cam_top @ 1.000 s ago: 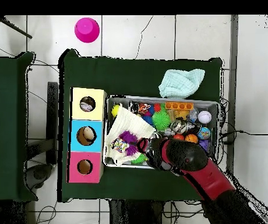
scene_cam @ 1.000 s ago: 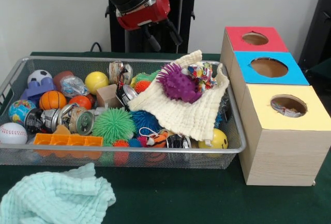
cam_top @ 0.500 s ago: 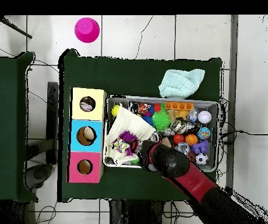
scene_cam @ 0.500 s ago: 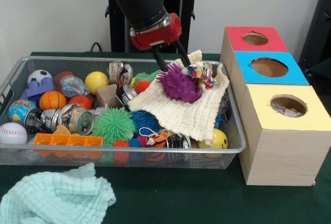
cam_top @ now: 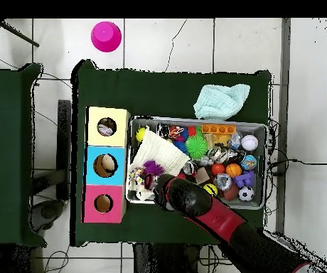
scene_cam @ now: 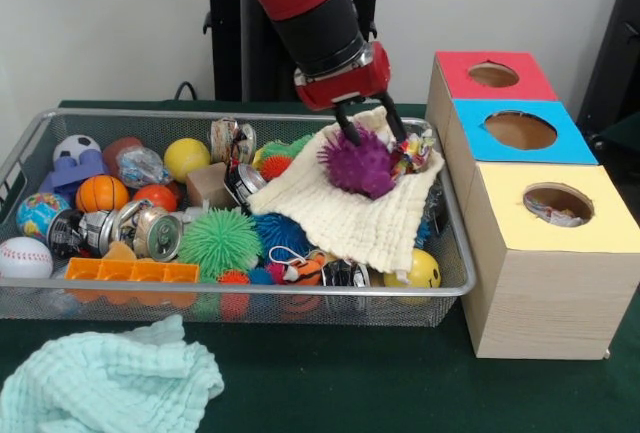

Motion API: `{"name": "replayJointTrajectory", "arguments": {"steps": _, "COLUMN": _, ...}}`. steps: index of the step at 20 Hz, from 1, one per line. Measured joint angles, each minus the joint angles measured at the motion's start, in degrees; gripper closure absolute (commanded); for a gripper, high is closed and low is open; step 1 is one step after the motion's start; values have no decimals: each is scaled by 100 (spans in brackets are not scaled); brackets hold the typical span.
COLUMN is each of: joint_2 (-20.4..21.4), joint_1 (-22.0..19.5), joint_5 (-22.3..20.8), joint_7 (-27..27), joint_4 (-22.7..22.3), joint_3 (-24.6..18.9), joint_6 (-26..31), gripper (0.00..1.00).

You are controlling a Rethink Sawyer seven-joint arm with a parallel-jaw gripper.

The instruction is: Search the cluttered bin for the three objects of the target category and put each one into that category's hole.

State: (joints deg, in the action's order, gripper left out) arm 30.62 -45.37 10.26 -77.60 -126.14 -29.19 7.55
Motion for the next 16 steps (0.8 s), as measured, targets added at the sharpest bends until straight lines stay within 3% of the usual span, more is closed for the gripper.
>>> {"name": "replayJointTrajectory", "arguments": {"steps": 16, "joint_2": 466, "joint_1": 149, "joint_5": 282, "joint_7": 0, "joint_4": -19, "joint_3": -381, "joint_6": 220, "gripper": 0}}
